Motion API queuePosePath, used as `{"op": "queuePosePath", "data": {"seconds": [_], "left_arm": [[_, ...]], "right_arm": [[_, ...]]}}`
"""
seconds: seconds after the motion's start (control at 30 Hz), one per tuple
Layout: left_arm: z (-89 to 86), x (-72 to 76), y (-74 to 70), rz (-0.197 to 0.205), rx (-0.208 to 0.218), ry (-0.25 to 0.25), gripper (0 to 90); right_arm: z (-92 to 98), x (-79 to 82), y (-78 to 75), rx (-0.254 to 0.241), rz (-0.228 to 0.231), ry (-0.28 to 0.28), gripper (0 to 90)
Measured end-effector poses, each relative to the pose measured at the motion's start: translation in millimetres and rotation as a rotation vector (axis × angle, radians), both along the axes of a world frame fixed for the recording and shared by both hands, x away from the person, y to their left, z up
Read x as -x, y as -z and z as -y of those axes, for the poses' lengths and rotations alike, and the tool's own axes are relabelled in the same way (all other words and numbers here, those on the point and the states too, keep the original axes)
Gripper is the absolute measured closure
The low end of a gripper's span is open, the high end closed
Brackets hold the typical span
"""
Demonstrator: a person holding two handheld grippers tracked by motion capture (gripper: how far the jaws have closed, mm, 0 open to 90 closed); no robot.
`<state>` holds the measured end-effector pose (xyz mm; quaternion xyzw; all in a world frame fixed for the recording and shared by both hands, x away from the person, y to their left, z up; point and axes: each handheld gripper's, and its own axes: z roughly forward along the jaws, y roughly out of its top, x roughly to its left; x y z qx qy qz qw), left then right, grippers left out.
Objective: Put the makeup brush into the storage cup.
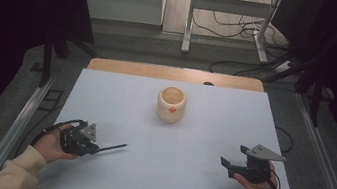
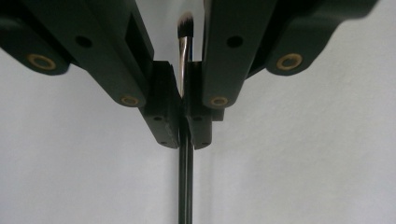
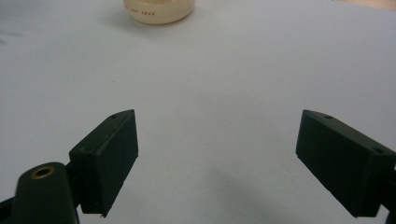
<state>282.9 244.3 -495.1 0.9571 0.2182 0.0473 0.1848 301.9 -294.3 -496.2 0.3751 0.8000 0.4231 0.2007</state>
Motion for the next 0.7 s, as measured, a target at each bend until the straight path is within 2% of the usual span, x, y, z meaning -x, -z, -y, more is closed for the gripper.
{"op": "queuePosePath", "data": {"seconds": [0.4,0.7], "left_arm": [[4.8,1.1,-16.3,0.05,0.034,-0.034,83.4],[15.7,-1.1,-20.9,0.074,0.053,-0.055,83.5]], "right_arm": [[0.0,-0.3,-0.3,-0.001,0.002,0.003,13.4],[0.7,0.1,-0.8,-0.003,0.003,0.006,13.4]]}}
